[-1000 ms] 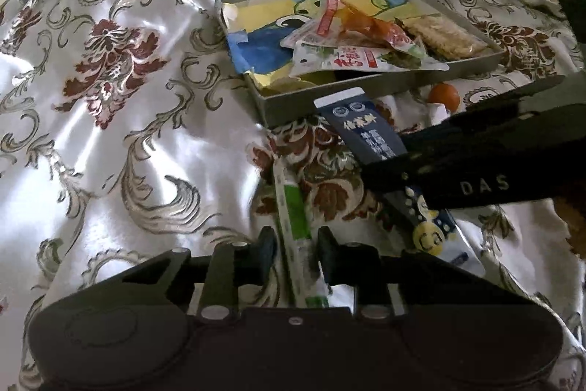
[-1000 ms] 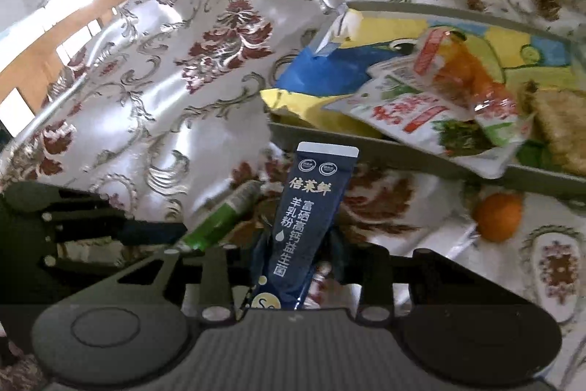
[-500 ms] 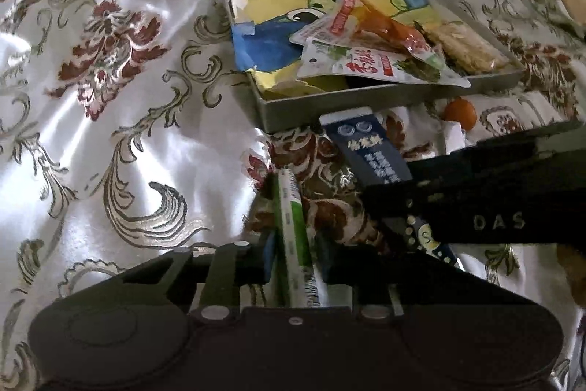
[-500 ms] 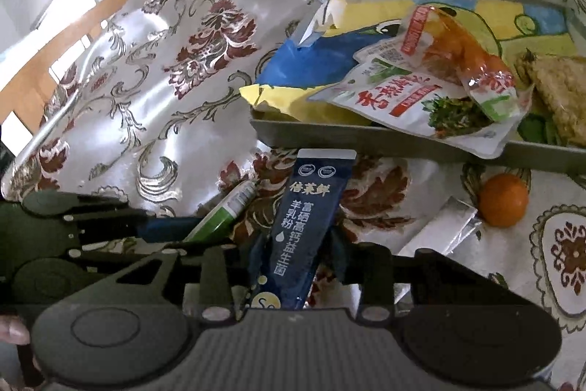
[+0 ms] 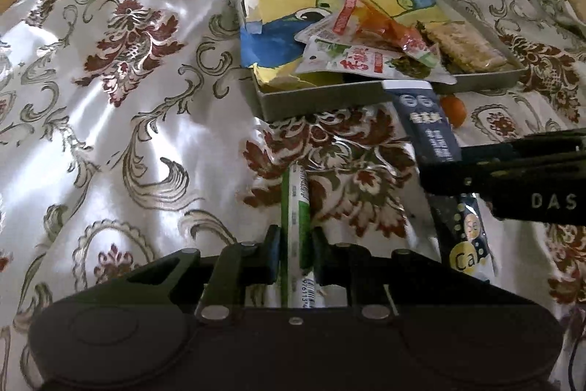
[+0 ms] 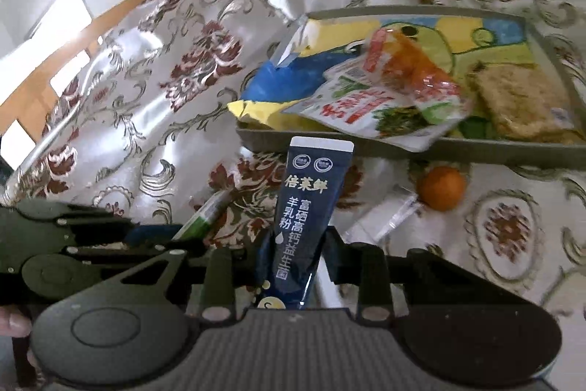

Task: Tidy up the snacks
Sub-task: 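Lift the green tube with the left tool while the right tool carries the blue packet toward the tray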

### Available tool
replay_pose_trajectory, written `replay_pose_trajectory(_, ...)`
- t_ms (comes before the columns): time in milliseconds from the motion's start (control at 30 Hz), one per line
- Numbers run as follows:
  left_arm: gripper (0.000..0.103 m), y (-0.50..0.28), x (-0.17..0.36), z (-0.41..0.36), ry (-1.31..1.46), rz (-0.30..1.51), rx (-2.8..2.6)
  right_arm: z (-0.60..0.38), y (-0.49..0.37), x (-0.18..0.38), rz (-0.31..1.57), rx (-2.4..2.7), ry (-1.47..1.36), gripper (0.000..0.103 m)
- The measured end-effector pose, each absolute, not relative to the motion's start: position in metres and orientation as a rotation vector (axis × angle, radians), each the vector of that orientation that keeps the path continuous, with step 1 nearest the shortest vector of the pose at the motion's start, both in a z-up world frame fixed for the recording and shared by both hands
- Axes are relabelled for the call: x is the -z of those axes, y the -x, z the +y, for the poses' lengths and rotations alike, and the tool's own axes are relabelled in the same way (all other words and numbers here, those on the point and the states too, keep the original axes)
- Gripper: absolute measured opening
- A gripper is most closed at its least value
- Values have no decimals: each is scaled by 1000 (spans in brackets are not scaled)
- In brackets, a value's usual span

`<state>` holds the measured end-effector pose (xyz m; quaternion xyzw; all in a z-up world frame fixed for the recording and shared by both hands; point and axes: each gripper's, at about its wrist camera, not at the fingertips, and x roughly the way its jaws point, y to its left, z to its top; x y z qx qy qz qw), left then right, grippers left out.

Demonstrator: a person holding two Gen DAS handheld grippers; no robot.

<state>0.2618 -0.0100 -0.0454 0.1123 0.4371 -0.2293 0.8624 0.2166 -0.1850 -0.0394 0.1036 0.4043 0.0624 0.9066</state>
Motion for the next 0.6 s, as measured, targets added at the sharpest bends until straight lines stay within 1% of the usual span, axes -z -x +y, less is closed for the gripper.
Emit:
replay_pose_trajectory(300,18,-227,22,-10,-117,894,521,-199,-177,18,793,-126,-243,31)
replay_pose_trajectory(600,18,-223,6,-12,34,865,570,-226,-150,-7,758,-128,-234,31)
